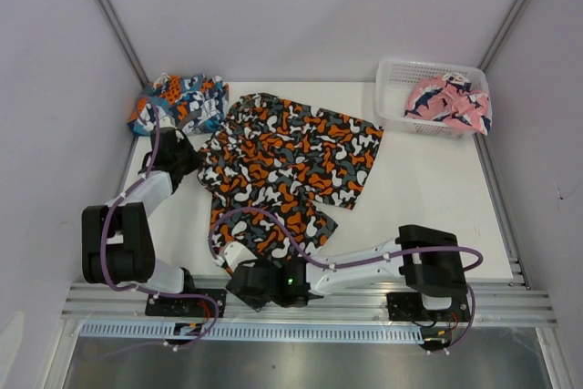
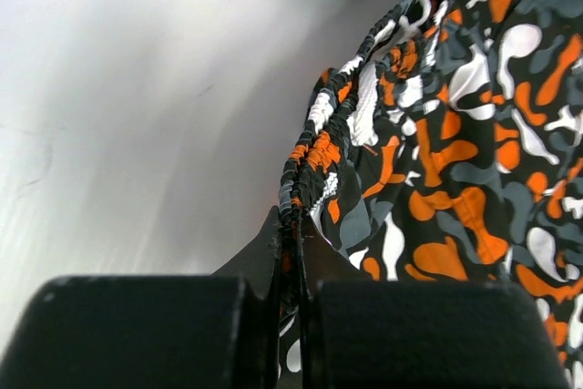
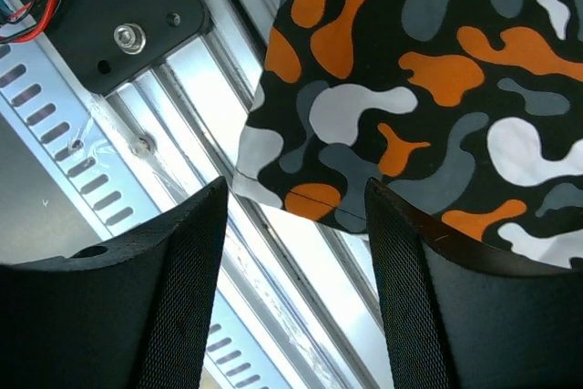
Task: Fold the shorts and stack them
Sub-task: Flatten the shorts out, then fold the shorts
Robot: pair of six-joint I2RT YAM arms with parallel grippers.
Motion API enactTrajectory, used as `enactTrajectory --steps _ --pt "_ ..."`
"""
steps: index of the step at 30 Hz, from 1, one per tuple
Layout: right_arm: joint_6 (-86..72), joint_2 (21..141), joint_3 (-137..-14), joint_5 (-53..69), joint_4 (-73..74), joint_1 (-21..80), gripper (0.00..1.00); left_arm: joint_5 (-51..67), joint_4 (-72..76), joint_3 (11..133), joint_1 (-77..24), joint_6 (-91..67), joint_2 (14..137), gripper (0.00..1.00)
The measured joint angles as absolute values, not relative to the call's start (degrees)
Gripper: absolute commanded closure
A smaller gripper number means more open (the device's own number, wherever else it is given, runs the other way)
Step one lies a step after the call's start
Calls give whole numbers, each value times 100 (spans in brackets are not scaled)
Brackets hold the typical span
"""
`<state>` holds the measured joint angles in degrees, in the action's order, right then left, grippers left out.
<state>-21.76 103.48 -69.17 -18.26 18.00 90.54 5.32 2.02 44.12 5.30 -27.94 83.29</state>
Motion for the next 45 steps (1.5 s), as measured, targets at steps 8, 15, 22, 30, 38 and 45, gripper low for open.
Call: enactTrajectory --steps 8,15,22,30,38,45 --pt "-2158 10881 -7310 -2016 2027 9288 39 314 -128 4438 561 -2639 8329 100" --pt "-2075 11076 -7625 -2108 2255 9382 44 309 -154 4438 563 -2628 8329 100" --pt "-2038 11314 -7690 -2119 2296 9406 73 187 -209 4438 565 -2630 8315 100" --pt "-2027 11399 -7780 -2130 2469 9474 100 161 -397 4541 569 -2641 8311 100" --pt "-2060 11183 -7745 -2139 2722 9896 100 145 -757 4910 600 -2696 8311 100" --pt "-2206 10840 -7360 -2137 2853 10182 100 -47 -1278 5293 609 -2727 8383 100"
